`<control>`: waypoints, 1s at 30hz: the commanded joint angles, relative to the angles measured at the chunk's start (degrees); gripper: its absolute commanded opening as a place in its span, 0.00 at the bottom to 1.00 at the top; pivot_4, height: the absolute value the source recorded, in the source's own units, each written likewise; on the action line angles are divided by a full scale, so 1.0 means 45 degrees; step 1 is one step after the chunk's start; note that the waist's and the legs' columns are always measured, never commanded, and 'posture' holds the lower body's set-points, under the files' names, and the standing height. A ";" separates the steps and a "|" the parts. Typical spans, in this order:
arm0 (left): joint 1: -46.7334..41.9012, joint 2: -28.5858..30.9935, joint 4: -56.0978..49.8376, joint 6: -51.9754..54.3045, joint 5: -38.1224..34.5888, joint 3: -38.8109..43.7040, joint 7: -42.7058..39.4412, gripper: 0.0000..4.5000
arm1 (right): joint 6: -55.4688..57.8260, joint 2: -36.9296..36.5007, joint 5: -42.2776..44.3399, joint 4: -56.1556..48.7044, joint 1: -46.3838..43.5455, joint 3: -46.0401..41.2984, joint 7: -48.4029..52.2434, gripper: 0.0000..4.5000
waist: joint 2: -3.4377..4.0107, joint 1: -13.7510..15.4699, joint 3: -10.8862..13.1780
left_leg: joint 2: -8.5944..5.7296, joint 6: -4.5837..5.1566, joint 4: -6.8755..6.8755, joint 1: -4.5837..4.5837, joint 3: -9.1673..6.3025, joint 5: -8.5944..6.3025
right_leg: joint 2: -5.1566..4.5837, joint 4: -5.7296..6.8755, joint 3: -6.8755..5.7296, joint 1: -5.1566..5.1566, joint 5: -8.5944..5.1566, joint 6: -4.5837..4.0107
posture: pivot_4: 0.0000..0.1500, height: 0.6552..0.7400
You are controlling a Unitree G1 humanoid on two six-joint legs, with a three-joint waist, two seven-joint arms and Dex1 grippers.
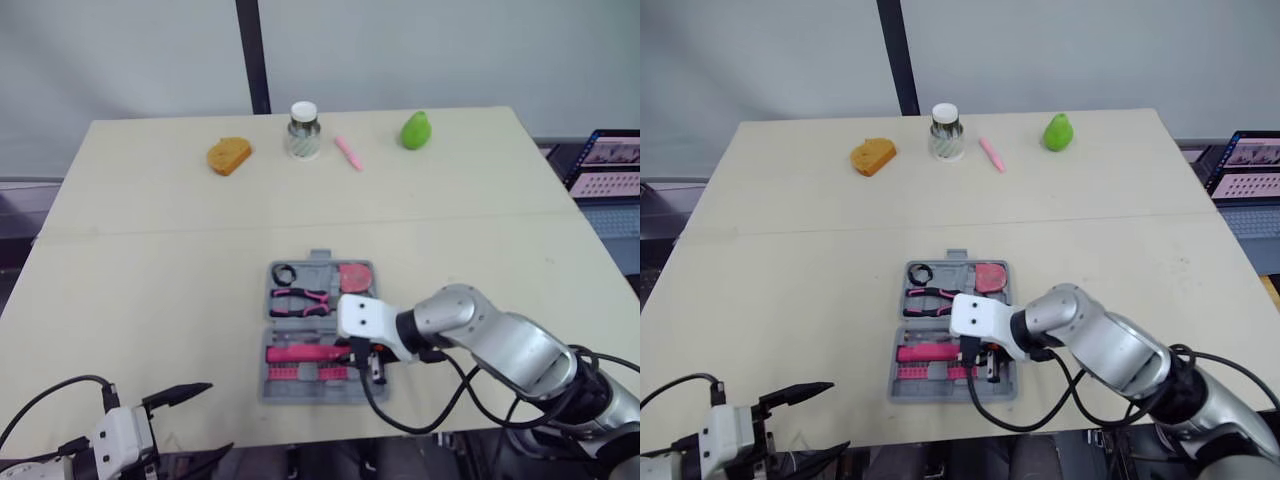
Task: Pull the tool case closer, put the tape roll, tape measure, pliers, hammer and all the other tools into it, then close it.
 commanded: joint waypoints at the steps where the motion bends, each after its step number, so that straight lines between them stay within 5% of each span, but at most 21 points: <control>1: 0.0543 -0.0183 -0.0617 -0.0341 -0.0068 0.0107 0.0133 1.00 | 0.0725 0.0443 0.0090 -0.0774 -0.0411 0.0513 -0.0443 0.09 | -0.0004 -0.0009 -0.0002 | 0.0000 0.0002 0.0000 0.0001 0.0001 -0.0001 | 0.0000 0.0001 0.0002 -0.0001 0.0000 0.0000 | 1.00 1.00; 30: 0.0770 -0.0369 -0.0780 -0.0461 0.0236 -0.0239 0.0666 1.00 | 0.1720 0.1957 -0.0177 0.0075 -0.0755 0.2886 -0.2398 0.09 | -0.0017 -0.0059 -0.0011 | 0.0006 0.0003 0.0000 -0.0059 0.0053 0.0001 | 0.0005 0.0059 0.0008 -0.0104 -0.0004 -0.0011 | 1.00 1.00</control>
